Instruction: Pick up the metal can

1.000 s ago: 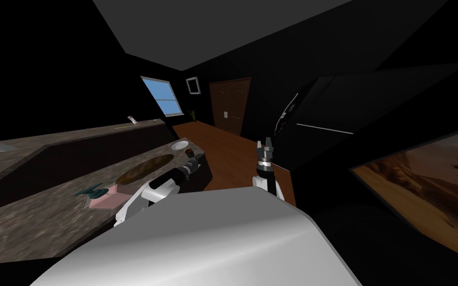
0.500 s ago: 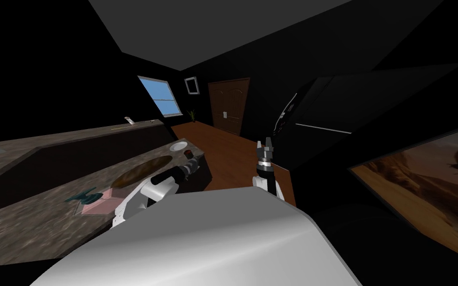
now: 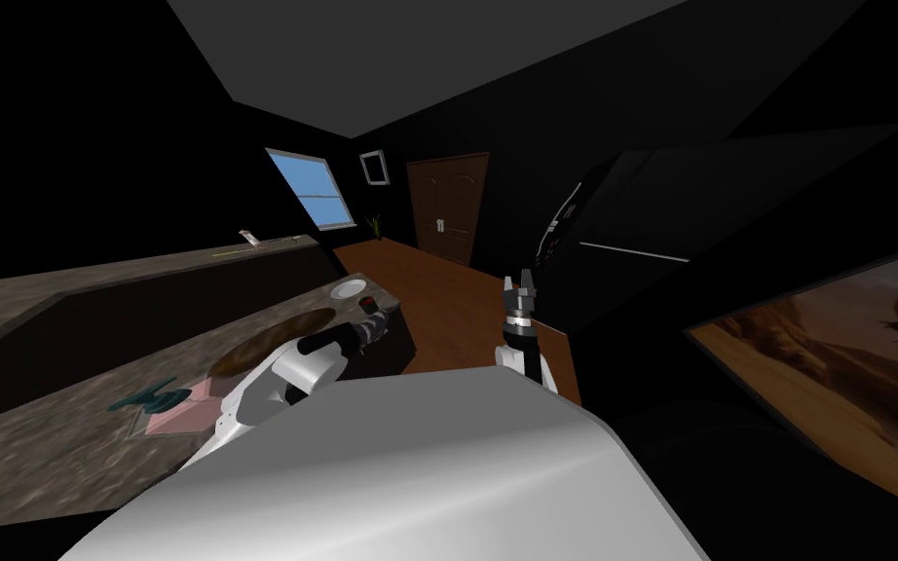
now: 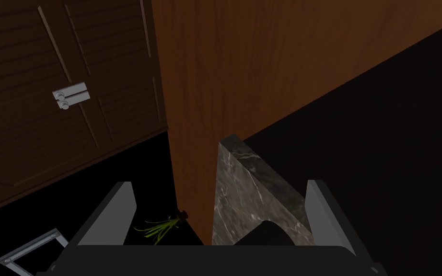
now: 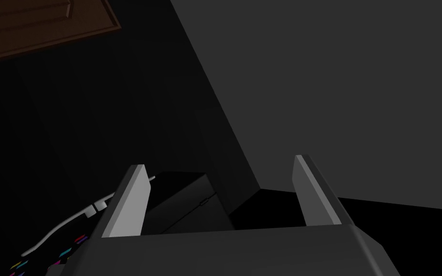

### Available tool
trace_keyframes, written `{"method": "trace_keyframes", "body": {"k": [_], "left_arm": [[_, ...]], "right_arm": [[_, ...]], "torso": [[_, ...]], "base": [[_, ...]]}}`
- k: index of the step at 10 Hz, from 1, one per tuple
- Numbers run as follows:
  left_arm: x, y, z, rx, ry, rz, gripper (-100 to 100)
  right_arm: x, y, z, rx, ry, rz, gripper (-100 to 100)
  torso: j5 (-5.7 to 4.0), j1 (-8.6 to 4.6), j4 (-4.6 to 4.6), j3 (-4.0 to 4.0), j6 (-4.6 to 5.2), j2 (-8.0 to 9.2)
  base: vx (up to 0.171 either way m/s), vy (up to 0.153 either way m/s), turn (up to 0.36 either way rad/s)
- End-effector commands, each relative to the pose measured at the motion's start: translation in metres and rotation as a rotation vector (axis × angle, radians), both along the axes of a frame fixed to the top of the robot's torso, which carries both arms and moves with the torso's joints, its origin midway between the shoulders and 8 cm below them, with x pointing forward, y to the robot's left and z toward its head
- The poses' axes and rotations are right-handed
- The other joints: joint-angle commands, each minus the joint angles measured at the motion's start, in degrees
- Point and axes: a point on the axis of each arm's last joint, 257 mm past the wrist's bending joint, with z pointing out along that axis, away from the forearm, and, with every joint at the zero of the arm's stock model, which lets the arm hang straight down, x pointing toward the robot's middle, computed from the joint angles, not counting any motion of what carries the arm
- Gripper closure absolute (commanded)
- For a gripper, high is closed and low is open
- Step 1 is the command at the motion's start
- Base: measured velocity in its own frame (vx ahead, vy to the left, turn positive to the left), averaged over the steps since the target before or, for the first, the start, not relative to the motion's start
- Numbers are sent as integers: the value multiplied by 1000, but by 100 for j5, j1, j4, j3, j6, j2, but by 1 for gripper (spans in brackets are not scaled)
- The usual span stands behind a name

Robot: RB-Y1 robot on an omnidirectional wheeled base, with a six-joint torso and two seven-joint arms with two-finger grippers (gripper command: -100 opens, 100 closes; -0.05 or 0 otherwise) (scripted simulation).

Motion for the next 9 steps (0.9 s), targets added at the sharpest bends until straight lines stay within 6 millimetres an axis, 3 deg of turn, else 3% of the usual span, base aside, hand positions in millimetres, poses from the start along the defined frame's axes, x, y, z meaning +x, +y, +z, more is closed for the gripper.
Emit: {"method": "trace_keyframes", "body": {"k": [1,9], "left_arm": [[-2,3,-5,15,24,3,-100],[-8,34,-5,192,146,-32,-100]], "right_arm": [[0,0,0,0,0,0,0],[0,0,0,0,0,0,0]], "torso": [[0,0,0,0,0,0],[1,3,-1,-3,0,-6]], "base": [[16,8,-2],[42,26,-17]]}}
